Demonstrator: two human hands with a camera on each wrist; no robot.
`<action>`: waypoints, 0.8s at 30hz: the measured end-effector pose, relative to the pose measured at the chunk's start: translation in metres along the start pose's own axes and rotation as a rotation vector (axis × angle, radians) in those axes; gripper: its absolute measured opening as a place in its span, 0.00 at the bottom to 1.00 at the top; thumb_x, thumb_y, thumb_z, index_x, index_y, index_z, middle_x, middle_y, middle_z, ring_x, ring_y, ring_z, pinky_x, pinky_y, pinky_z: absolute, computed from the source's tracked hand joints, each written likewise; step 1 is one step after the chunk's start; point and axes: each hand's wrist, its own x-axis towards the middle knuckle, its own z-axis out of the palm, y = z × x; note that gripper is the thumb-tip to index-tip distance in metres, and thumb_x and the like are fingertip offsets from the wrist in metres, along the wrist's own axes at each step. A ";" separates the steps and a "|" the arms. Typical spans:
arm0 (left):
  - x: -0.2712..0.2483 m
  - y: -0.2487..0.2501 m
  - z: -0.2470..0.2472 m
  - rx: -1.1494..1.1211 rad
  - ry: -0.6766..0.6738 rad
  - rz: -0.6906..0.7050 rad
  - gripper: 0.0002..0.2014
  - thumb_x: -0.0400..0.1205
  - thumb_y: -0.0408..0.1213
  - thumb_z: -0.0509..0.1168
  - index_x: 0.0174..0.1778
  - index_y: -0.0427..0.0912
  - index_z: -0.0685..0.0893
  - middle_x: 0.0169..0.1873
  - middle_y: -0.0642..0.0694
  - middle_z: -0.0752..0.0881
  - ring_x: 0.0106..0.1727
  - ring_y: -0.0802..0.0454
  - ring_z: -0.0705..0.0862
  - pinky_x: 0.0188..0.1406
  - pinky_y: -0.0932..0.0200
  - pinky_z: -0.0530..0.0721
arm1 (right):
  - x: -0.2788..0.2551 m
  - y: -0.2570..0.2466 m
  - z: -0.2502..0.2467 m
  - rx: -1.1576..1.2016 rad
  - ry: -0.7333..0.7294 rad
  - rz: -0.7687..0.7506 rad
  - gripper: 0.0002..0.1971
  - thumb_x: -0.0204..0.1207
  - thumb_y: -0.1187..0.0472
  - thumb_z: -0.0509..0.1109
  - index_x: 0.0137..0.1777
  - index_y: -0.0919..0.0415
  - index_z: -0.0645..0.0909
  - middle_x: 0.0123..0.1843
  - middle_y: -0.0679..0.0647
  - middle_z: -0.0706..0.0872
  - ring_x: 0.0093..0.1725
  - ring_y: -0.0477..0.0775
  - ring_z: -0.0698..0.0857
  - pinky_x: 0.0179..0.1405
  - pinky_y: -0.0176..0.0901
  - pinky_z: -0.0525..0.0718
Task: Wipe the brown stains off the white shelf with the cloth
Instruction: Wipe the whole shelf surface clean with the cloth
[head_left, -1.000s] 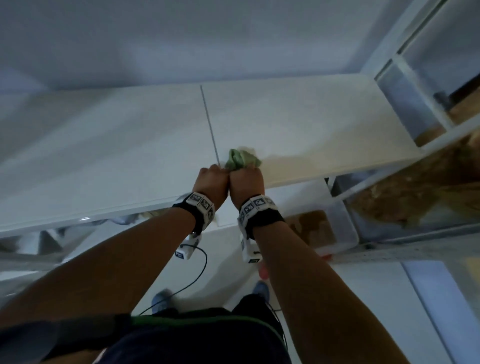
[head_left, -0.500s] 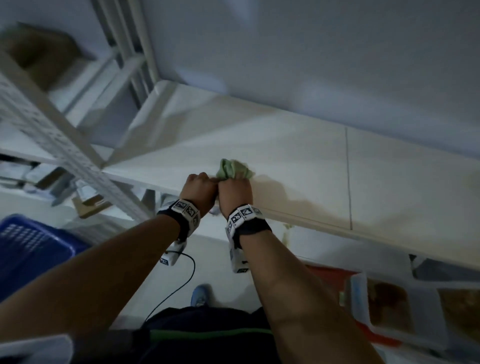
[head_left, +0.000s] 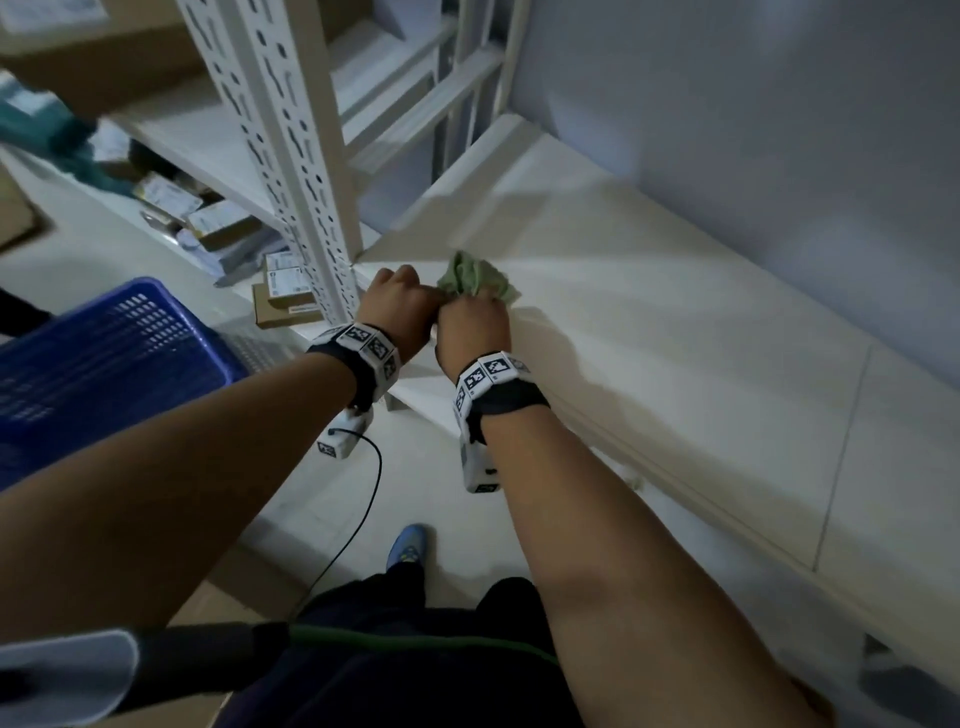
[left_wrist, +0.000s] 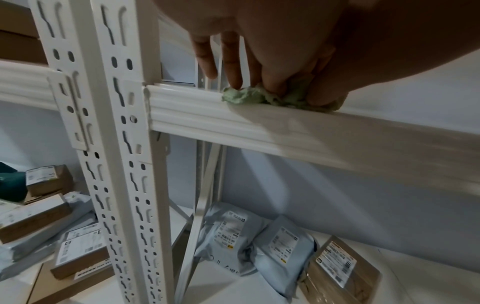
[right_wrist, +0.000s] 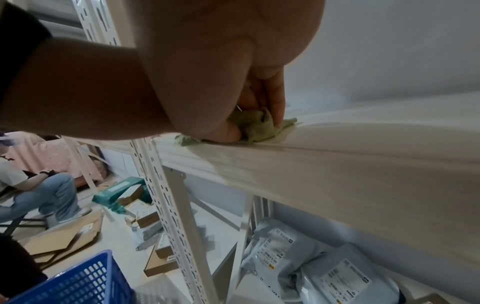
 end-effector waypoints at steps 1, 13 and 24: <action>0.002 -0.002 0.001 -0.004 -0.001 -0.007 0.19 0.72 0.30 0.62 0.54 0.53 0.88 0.35 0.44 0.86 0.50 0.40 0.80 0.52 0.48 0.74 | 0.002 0.000 0.000 -0.011 -0.009 -0.009 0.08 0.74 0.63 0.66 0.40 0.54 0.86 0.42 0.54 0.89 0.54 0.61 0.82 0.50 0.48 0.80; 0.074 0.018 0.021 -0.238 -0.112 -0.146 0.15 0.81 0.34 0.57 0.57 0.46 0.86 0.50 0.41 0.85 0.56 0.38 0.81 0.53 0.49 0.80 | 0.049 0.045 -0.005 0.039 -0.039 0.062 0.13 0.80 0.68 0.58 0.54 0.66 0.84 0.58 0.62 0.87 0.66 0.64 0.79 0.62 0.52 0.78; 0.075 0.066 0.038 -0.199 -0.138 -0.067 0.16 0.81 0.31 0.53 0.55 0.43 0.85 0.50 0.38 0.87 0.52 0.35 0.80 0.54 0.46 0.81 | 0.010 0.083 0.006 0.075 0.026 0.074 0.12 0.79 0.69 0.59 0.50 0.65 0.84 0.53 0.61 0.88 0.62 0.63 0.80 0.52 0.50 0.80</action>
